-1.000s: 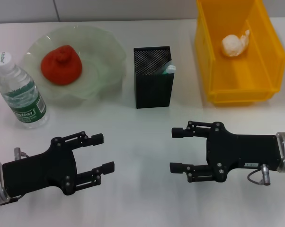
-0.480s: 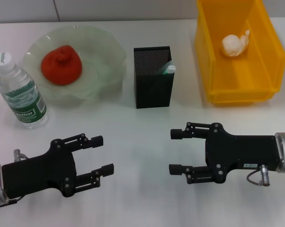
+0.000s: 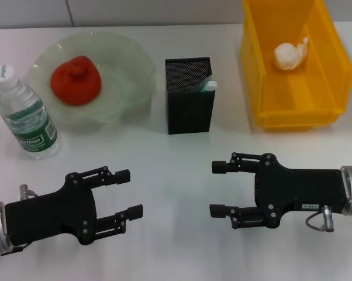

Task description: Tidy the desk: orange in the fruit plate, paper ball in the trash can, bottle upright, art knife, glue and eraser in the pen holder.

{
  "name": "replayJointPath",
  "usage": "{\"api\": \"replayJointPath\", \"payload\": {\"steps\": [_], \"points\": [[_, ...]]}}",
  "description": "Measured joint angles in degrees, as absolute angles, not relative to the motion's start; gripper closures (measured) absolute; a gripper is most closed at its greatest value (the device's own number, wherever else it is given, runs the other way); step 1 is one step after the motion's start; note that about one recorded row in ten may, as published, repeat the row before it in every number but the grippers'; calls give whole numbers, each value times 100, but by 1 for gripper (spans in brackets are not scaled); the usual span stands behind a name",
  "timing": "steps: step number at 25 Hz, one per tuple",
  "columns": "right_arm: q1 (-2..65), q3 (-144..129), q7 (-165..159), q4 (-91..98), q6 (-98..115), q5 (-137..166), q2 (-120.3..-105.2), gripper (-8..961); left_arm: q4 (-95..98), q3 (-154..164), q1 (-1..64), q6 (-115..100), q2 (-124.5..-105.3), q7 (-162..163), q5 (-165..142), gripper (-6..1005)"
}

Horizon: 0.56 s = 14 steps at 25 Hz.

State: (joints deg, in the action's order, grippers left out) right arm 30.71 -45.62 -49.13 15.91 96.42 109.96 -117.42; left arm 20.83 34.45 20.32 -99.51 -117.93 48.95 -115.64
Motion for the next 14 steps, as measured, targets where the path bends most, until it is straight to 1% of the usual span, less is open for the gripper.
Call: {"api": "replayJointPath", "payload": {"steps": [14], "points": [[3067,-4521,-4921,1571,9649,10995,-11742,185,2083,3445,2049,-9949,-11795,4865,-11567,309]]}}
